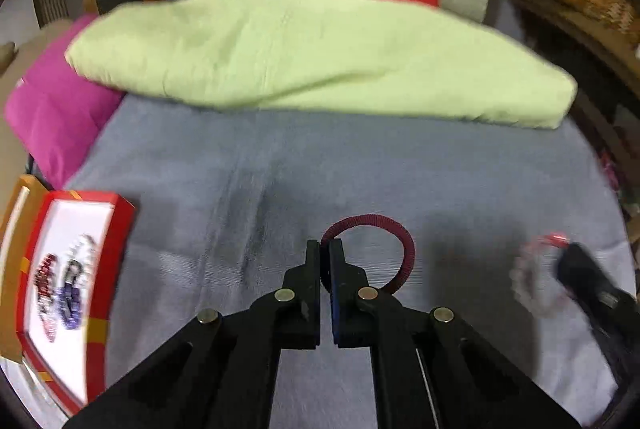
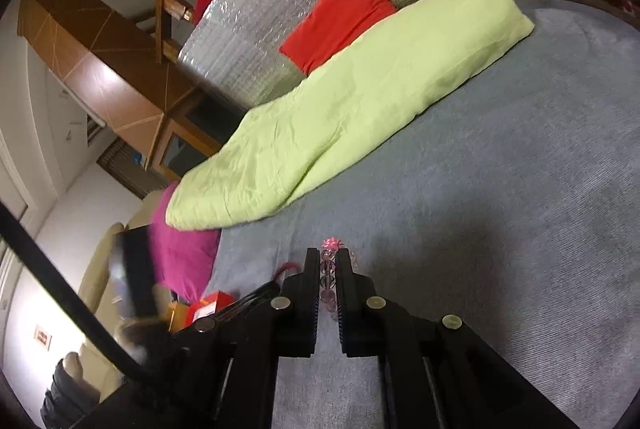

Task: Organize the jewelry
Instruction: 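Carry the dark red bangle and bead bracelet in both tools over the tray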

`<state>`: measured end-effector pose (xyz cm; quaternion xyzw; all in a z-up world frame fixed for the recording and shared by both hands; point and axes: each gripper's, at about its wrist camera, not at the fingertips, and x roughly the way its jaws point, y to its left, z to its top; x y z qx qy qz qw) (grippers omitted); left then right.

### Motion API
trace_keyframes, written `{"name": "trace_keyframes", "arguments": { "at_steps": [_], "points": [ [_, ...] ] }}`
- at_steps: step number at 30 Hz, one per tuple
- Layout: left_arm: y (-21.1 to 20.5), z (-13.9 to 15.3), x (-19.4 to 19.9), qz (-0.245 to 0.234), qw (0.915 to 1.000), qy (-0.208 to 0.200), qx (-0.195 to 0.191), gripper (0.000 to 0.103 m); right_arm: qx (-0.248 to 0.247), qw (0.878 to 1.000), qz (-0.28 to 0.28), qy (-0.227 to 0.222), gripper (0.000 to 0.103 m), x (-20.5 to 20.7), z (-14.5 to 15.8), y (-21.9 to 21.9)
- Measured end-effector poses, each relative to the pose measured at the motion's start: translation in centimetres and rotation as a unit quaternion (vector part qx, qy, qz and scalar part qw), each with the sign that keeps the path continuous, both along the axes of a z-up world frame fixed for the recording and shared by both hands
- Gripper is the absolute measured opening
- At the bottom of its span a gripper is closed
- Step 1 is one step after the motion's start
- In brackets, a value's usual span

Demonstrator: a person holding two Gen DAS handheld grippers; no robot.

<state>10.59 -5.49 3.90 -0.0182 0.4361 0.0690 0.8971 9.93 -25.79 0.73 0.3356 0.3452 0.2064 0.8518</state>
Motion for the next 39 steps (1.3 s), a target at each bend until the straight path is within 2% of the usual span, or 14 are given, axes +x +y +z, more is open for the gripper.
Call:
{"name": "trace_keyframes", "arguments": {
  "at_steps": [5,10,12,16,27,39],
  "points": [
    [-1.2,6.1,-3.2,-0.013,0.9992,-0.038,-0.007,0.004,0.015,1.000,-0.025,0.004,0.008,-0.1,-0.1,-1.8],
    [-1.3,9.9,-6.6,-0.022,0.9972,-0.066,-0.028,0.004,0.002,1.000,-0.028,0.000,0.008,-0.6,0.2,-1.6],
    [-1.2,10.5,-8.0,-0.028,0.9964,-0.074,-0.031,0.004,-0.008,1.000,-0.024,-0.005,0.008,-1.0,0.3,-1.3],
    [-0.3,9.8,-10.2,-0.025,0.9963,-0.075,-0.033,0.004,-0.032,0.999,-0.015,-0.017,0.008,-1.7,0.9,-0.4],
    [5.1,3.7,-14.2,0.031,0.9981,-0.034,-0.040,0.004,-0.091,0.995,0.018,-0.034,0.008,-3.0,1.2,2.8],
    [7.4,2.4,-14.8,0.048,0.9978,-0.032,-0.034,0.004,-0.105,0.993,0.029,-0.044,0.008,-3.2,1.4,3.7]
  ]
}}
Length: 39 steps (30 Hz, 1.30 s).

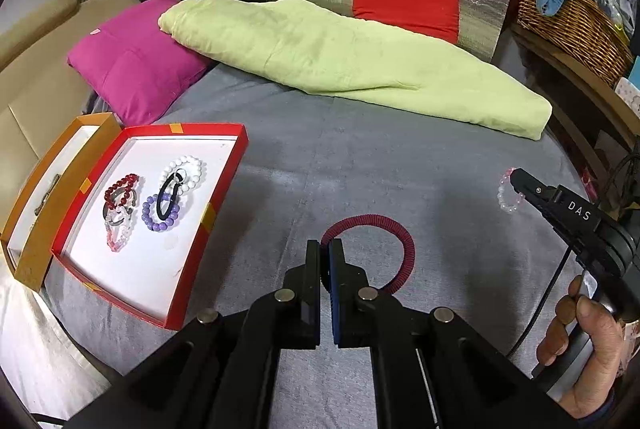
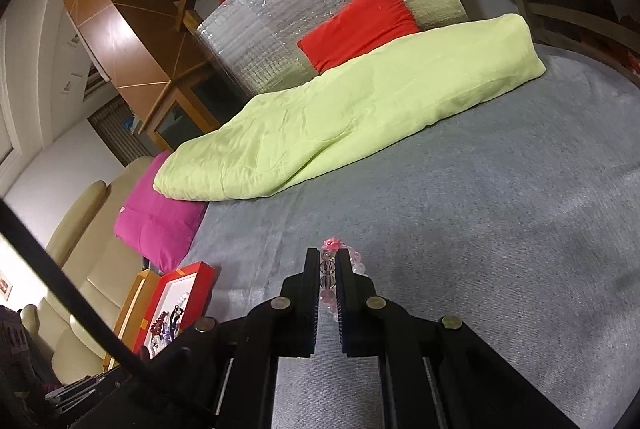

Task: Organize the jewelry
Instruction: 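Carry the dark red bangle and bead bracelet in both tools over the tray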

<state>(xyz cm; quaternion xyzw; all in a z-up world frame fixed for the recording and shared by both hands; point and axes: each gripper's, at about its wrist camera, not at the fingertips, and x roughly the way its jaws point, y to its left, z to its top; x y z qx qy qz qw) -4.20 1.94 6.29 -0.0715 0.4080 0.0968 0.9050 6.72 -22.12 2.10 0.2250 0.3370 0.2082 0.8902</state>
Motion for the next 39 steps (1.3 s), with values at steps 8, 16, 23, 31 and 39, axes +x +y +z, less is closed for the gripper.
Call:
{"name": "trace_keyframes", "arguments": {
  "at_steps": [8,16,23,31,39],
  "points": [
    [0.0,-0.7,0.0,-0.002,0.9999,-0.003,0.010,0.004,0.000,1.000,0.004,-0.006,0.008,-0.2,0.3,0.1],
    [1.9,-3.4,0.8,0.010,0.9987,0.002,0.050,0.004,-0.014,1.000,0.022,-0.013,0.008,-0.5,0.6,1.2],
    [3.7,-4.4,1.8,0.009,0.9984,-0.024,0.050,0.004,-0.045,0.998,0.045,-0.020,0.008,-0.6,0.5,3.3],
    [5.1,-4.4,3.3,0.004,0.9978,-0.061,0.027,0.004,-0.076,0.994,0.071,-0.031,0.008,-0.8,0.5,5.5],
    [5.0,-5.8,4.8,-0.006,0.9991,-0.038,0.014,0.004,-0.093,0.990,0.105,-0.034,0.008,-1.1,0.2,7.8]
  ]
}}
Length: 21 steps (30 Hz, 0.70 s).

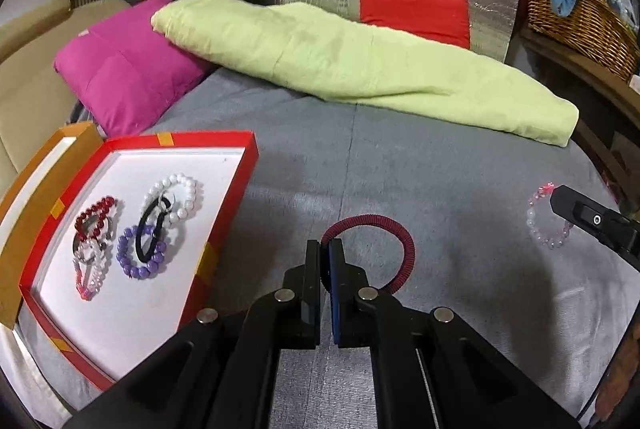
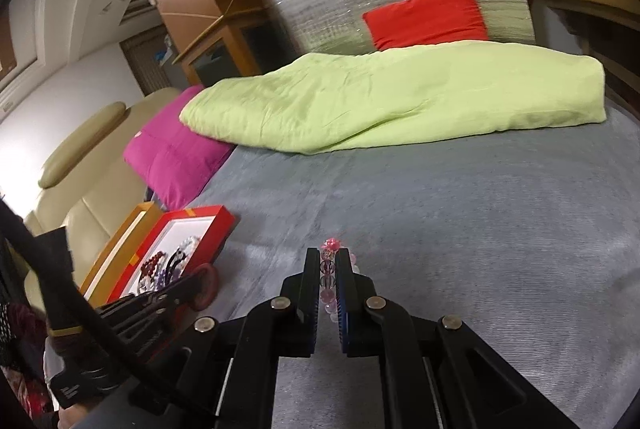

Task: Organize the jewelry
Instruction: 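Carry the dark red bangle and bead bracelet in both tools over the tray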

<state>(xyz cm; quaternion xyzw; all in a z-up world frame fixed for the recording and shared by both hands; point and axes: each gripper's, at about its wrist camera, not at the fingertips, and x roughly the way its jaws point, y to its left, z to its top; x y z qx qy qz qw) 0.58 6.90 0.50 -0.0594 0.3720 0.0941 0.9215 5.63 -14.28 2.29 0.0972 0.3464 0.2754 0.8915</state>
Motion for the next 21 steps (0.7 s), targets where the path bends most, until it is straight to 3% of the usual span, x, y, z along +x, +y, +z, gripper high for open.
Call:
{"name": "trace_keyframes", "arguments": {
  "at_steps": [13,21],
  "points": [
    [0.3,-0.9,-0.2,0.010,0.9998,0.014,0.005,0.004,0.005,1.000,0.011,0.000,0.008,-0.7,0.0,0.2],
    [2.1,-0.3,-1.0,0.025,0.9997,0.004,-0.008,0.004,0.045,0.998,0.039,0.030,0.008,-0.8,-0.5,1.1]
  ]
}}
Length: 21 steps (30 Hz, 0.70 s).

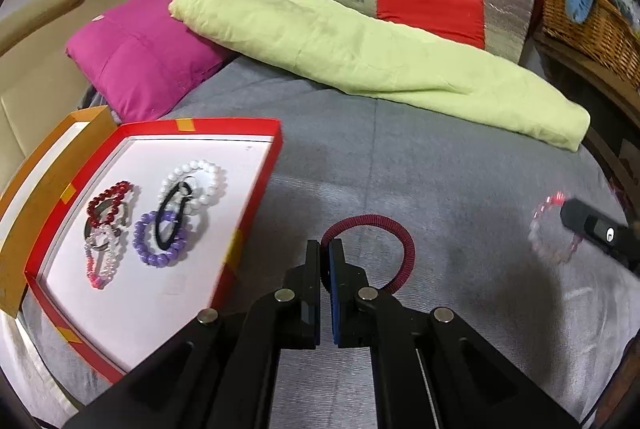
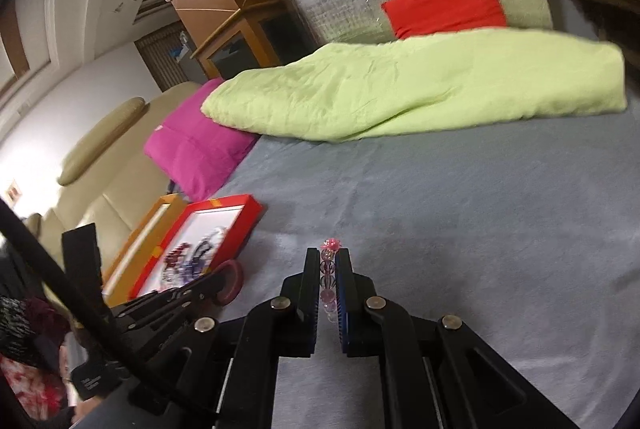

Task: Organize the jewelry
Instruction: 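Carry the dark red bangle and bead bracelet in both tools over the tray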

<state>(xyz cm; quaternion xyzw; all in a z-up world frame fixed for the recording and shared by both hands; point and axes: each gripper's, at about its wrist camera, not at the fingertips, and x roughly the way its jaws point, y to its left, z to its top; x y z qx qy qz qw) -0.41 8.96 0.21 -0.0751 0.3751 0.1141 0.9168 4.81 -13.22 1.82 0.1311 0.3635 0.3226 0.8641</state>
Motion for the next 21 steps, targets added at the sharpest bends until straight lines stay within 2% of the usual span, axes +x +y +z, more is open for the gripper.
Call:
{"name": "trace_keyframes", "arguments": {
  "at_steps": [3,10,16,21],
  "points": [
    [1.8,0.6,-0.6,0.016,0.9998,-0.009,-0.012,0.004,0.032,0.999,0.020,0.019,0.008,-0.4,-0.1,0.8],
    [6.6,1.6,-2.2,0.056,0.9973,-0.025,-0.040,0.004,0.049,0.997,0.057,0.037,0.008,-1.6,0.1,4.9],
    [12.2,1.6,-4.0,0.109,0.9919,-0.027,-0.060,0.004,0.046,0.992,0.112,0.026,0.008,-2.6,1.6,11.4],
    [15.6,0.9,-5.2,0.142,0.9869,-0.018,-0.073,0.004,0.039,0.987,0.150,0.029,0.008,-2.3,1.7,17.2]
  ]
}}
